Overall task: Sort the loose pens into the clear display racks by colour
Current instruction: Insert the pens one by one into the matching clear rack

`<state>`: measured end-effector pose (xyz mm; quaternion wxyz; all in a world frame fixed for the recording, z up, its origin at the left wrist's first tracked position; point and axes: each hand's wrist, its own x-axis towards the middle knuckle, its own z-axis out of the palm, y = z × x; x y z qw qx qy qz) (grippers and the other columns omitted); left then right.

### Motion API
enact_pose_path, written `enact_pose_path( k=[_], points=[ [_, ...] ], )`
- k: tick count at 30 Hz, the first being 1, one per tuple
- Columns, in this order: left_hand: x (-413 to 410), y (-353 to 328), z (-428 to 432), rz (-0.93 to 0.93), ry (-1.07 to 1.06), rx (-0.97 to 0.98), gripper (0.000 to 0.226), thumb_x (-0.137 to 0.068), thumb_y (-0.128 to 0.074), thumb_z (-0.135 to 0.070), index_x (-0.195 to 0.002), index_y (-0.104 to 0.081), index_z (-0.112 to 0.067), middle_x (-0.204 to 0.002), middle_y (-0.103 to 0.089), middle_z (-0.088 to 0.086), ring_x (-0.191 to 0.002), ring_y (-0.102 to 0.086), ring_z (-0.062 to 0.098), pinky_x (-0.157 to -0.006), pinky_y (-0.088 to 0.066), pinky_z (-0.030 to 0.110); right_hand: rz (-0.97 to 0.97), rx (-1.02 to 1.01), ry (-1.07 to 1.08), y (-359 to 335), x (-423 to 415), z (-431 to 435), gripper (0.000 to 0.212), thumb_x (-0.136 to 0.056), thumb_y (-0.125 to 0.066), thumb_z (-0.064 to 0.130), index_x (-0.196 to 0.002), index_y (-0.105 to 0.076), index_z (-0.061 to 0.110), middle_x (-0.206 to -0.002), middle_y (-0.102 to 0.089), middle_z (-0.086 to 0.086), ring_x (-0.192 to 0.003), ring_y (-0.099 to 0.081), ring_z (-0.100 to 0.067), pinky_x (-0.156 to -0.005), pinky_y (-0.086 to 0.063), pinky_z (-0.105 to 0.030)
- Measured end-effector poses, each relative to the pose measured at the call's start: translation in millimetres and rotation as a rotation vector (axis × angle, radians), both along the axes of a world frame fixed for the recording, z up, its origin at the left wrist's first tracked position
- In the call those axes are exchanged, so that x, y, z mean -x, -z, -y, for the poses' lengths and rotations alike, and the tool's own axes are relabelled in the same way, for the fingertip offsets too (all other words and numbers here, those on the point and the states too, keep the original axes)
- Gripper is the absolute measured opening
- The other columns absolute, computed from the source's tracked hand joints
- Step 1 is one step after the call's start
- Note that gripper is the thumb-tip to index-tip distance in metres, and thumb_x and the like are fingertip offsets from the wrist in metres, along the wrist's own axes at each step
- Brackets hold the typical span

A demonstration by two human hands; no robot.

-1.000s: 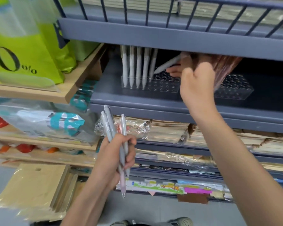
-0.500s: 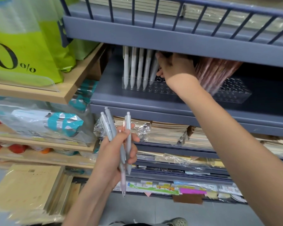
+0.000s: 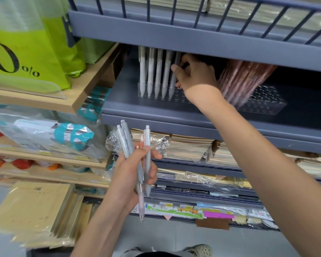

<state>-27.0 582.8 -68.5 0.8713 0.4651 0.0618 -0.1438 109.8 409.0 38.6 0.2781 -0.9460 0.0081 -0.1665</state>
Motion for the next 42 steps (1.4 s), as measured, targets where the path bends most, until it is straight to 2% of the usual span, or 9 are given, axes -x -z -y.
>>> enact_pose_path(
  k=[3, 8, 10, 12, 15, 20, 26, 36, 42],
  points=[
    [2, 1, -2, 0.005, -0.012, -0.025, 0.007, -0.099, -0.046, -0.008, -0.093, -0.050, -0.008, -0.080, -0.068, 0.015, -0.040, -0.045, 0.016, -0.035, -0.037, 0.023, 0.009, -0.058, -0.002, 3, -1, 1, 0.032, -0.097, -0.049, 0.045, -0.107, -0.058, 0.016, -0.091, -0.072, -0.008, -0.096, -0.065, -0.031, -0.092, -0.049, -0.034],
    [8, 0, -6, 0.036, -0.016, -0.011, 0.013, -0.094, -0.053, -0.005, -0.087, -0.063, -0.009, -0.084, -0.071, 0.019, -0.040, -0.049, 0.019, -0.037, -0.041, 0.022, 0.086, -0.232, 0.011, 8, 10, 4, 0.018, -0.091, -0.063, 0.036, -0.100, -0.063, 0.021, -0.082, -0.068, 0.005, -0.085, -0.068, -0.016, -0.071, -0.045, -0.007],
    [9, -1, -7, 0.050, 0.001, -0.003, 0.019, -0.090, -0.060, -0.008, -0.079, -0.072, -0.017, -0.088, -0.072, 0.021, -0.041, -0.052, 0.020, -0.038, -0.043, 0.024, 0.134, -0.366, -0.007, 13, 26, 7, 0.002, -0.090, -0.063, 0.024, -0.089, -0.062, 0.025, -0.081, -0.069, 0.004, -0.083, -0.069, -0.020, -0.082, -0.054, -0.029],
    [10, -1, -6, 0.071, 0.019, 0.002, 0.022, -0.089, -0.063, -0.010, -0.075, -0.076, -0.022, -0.094, -0.073, 0.024, -0.042, -0.054, 0.020, -0.039, -0.045, 0.024, 0.104, -0.464, -0.036, 16, 47, 9, 0.015, -0.088, -0.062, 0.016, -0.077, -0.064, 0.026, -0.075, -0.071, 0.003, -0.073, -0.070, -0.016, -0.077, -0.057, -0.040],
    [13, 0, 0, 0.080, 0.035, 0.018, 0.010, -0.087, -0.065, -0.010, -0.084, -0.073, -0.016, -0.102, -0.072, 0.028, -0.043, -0.056, 0.022, -0.039, -0.045, 0.025, -0.108, -0.506, -0.200, 20, 81, 12, 0.011, -0.087, -0.069, 0.025, -0.078, -0.073, 0.020, -0.070, -0.073, 0.000, -0.054, -0.061, -0.007, -0.055, -0.051, -0.025],
    [14, 5, 19, 0.049, 0.067, 0.019, 0.011, -0.084, -0.067, -0.012, -0.083, -0.074, -0.021, -0.107, -0.072, 0.028, -0.046, -0.062, 0.027, -0.040, -0.047, 0.027, -0.395, -0.557, -0.402, 37, 111, 19, 0.010, -0.084, -0.075, 0.023, -0.090, -0.076, 0.015, -0.069, -0.067, 0.001, -0.054, -0.051, -0.004, -0.051, -0.043, -0.017],
    [14, 7, 49, 0.048, 0.149, -0.023, 0.025, -0.087, -0.067, -0.011, -0.109, -0.061, -0.002, -0.108, -0.072, 0.027, -0.053, -0.067, 0.031, -0.045, -0.052, 0.029, -0.438, -0.684, -0.359, 45, 122, 49, 0.017, -0.084, -0.073, 0.008, -0.098, -0.066, 0.001, -0.073, -0.067, -0.009, -0.061, -0.061, -0.012, -0.057, -0.050, -0.021],
    [12, 4, 94, 0.046, 0.082, -0.070, 0.032, -0.091, -0.062, -0.015, -0.113, -0.055, 0.006, -0.084, -0.074, 0.020, -0.042, -0.056, 0.019, -0.036, -0.041, 0.022, -0.187, -0.953, -0.209, 33, 118, 95, 0.016, -0.091, -0.063, 0.004, -0.107, -0.065, 0.006, -0.094, -0.073, -0.019, -0.073, -0.067, -0.016, -0.067, -0.055, -0.025],
    [9, 0, 99, 0.058, -0.007, -0.092, 0.028, -0.091, -0.061, -0.013, -0.110, -0.057, 0.008, -0.081, -0.074, 0.018, -0.037, -0.050, 0.015, -0.034, -0.034, 0.017, -0.426, -0.683, -0.313, 45, 121, 85, 0.011, -0.087, -0.072, 0.017, -0.093, -0.071, 0.008, -0.081, -0.072, -0.010, -0.067, -0.065, -0.012, -0.065, -0.055, -0.024]
  ],
)
